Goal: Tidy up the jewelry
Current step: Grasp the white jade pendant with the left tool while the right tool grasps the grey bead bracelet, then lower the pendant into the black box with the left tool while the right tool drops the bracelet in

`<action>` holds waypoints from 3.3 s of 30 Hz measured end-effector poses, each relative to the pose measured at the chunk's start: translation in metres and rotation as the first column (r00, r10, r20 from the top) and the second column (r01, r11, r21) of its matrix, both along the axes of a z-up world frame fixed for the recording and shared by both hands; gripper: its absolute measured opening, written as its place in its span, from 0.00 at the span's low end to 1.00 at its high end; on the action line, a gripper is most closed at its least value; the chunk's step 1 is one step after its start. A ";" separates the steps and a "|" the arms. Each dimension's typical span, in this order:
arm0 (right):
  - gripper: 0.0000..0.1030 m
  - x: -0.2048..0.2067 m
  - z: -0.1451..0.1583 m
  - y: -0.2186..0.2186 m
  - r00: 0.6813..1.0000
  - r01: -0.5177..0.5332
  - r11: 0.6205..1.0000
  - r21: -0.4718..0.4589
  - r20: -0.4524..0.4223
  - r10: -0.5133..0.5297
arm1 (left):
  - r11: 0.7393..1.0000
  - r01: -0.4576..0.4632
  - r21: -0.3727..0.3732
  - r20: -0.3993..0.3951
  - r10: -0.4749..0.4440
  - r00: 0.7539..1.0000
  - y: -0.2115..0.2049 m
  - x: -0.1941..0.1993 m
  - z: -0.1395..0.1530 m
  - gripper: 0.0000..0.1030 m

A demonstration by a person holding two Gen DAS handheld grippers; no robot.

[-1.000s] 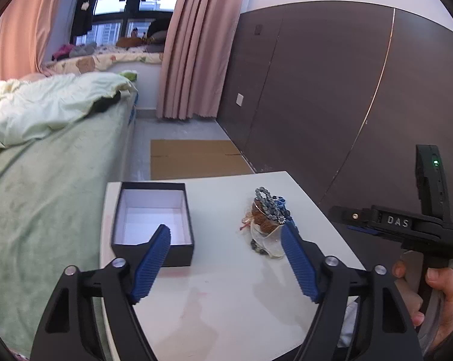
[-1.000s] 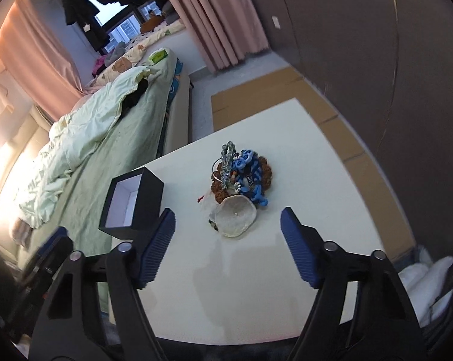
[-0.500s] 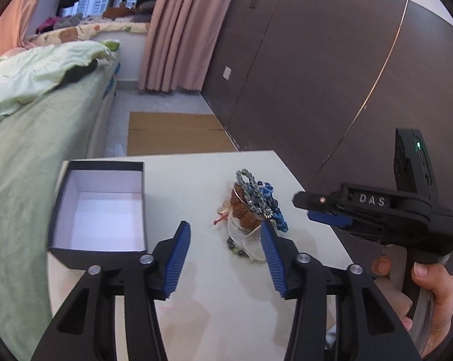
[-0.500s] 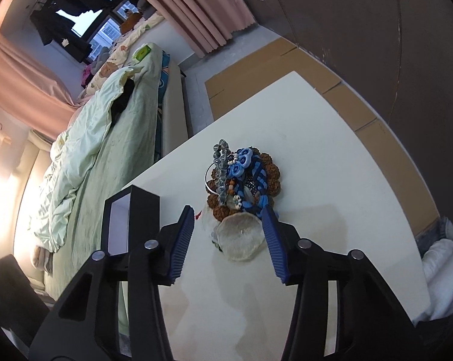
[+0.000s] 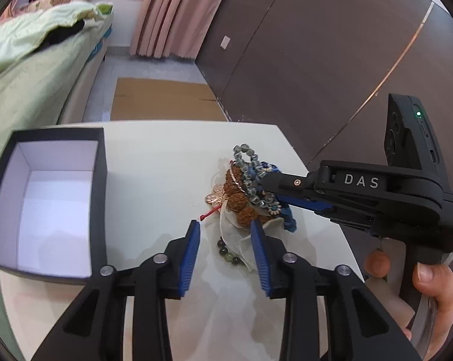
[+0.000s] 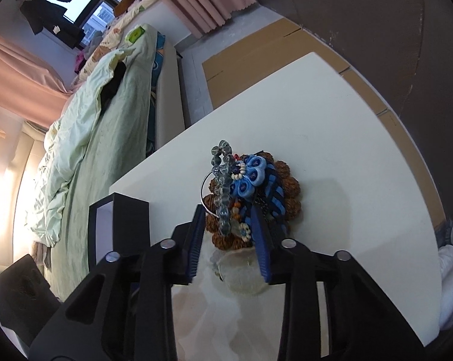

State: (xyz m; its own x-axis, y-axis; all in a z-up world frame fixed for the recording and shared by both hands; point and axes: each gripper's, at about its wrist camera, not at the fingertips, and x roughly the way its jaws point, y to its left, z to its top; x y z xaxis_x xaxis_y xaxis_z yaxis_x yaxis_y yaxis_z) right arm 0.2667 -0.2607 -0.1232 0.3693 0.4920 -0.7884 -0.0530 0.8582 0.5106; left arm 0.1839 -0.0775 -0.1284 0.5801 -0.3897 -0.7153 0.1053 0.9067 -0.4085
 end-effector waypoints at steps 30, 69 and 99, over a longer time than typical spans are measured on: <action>0.09 -0.022 0.051 -0.016 0.986 -0.012 0.990 0.137 0.164 -0.010 | 0.990 -0.011 -0.140 0.114 0.027 0.993 0.015 -0.021 0.049 0.00; 0.09 -0.061 0.065 0.092 0.966 -0.172 0.908 0.383 0.245 0.080 | 0.918 -0.305 -0.254 0.148 0.349 0.926 0.156 -0.060 0.097 0.57; 0.50 -0.056 0.052 0.077 0.983 -0.086 0.957 0.277 0.178 0.037 | 0.902 -0.383 -0.199 0.089 0.406 0.910 0.168 -0.070 0.090 0.66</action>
